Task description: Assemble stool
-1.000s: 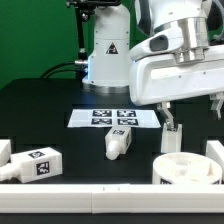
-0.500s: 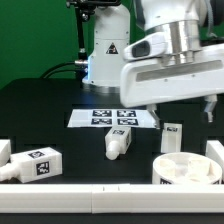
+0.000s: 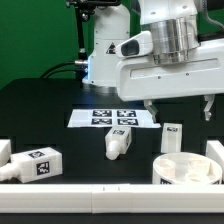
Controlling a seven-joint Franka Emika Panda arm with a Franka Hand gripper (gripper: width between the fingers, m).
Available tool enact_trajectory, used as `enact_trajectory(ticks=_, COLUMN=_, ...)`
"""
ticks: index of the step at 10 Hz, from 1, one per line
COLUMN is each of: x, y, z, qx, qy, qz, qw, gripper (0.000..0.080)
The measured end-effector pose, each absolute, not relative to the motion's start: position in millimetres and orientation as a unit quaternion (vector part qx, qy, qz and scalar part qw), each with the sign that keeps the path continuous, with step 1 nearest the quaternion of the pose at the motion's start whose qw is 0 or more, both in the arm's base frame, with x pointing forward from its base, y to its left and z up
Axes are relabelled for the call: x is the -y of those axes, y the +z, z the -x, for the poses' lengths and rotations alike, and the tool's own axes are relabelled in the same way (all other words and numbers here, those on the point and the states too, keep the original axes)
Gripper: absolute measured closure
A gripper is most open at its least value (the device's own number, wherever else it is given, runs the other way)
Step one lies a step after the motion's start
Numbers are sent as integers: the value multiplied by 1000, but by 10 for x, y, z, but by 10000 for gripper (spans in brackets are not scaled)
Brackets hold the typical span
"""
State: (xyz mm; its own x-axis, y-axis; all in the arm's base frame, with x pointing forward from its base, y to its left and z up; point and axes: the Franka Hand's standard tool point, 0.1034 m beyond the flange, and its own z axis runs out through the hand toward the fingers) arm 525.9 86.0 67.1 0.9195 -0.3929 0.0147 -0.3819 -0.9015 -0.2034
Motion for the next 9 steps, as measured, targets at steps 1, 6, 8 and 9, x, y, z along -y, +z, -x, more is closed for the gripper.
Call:
enact_trajectory(ticks=1, x=-849, y=647, z=-5213, qx=-193, qy=-9, qz=976, qw=98, gripper=151)
enact_trajectory(ticks=6, x=-910, y=510, z=-4928, qx=-152, qy=175, qz=969, qw=89, gripper=151)
enact_trajectory(ticks=8, x=-908, y=494, z=-4911, qx=-139, qy=236, qz=957, qw=97, gripper=151)
enact_trajectory(ticks=9, x=-926, y=453, z=-4921, qx=-92, qy=263, qz=955, qw=101, gripper=151)
